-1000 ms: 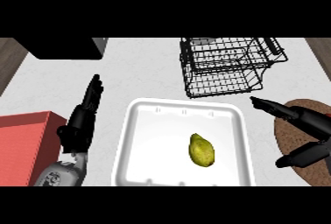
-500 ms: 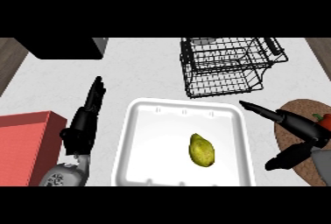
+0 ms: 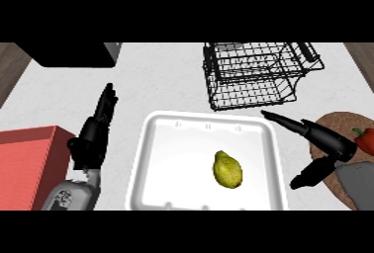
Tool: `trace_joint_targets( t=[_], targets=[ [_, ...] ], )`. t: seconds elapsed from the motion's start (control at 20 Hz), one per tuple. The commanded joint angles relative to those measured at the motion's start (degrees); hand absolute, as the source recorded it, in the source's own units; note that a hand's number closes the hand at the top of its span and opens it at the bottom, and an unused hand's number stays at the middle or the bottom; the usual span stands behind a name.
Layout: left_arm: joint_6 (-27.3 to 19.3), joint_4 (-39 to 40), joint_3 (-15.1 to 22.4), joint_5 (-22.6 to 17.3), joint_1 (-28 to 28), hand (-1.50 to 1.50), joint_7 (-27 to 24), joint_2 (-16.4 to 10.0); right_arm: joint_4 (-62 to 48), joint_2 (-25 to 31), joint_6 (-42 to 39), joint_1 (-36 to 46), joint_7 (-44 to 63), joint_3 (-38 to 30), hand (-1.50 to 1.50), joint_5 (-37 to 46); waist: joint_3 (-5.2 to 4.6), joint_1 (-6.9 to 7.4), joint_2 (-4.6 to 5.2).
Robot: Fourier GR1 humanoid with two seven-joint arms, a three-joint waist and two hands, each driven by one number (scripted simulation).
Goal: Pick the pear from the tray and place it in the tiered basket
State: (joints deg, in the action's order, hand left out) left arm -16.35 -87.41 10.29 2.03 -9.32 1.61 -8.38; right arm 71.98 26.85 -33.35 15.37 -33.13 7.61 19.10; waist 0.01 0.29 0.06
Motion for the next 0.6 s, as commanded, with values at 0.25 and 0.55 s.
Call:
trace_joint_targets(
  t=[0.25,0.55],
  targets=[
    [1.34,-4.77,-0.32,1.87,3.03,0.0,1.73,0.42,-6.52,-0.42,-2.63,0.26,-5.85,1.37,-1.5,2.34,0.0,-0.07,-0.1],
    [1.73,0.21,-0.67,2.64,-0.76,0.0,0.72,2.25,-15.06,-6.03,1.74,3.3,-7.54,6.14,-1.5,5.63,0.01,0.08,0.04]
  ],
)
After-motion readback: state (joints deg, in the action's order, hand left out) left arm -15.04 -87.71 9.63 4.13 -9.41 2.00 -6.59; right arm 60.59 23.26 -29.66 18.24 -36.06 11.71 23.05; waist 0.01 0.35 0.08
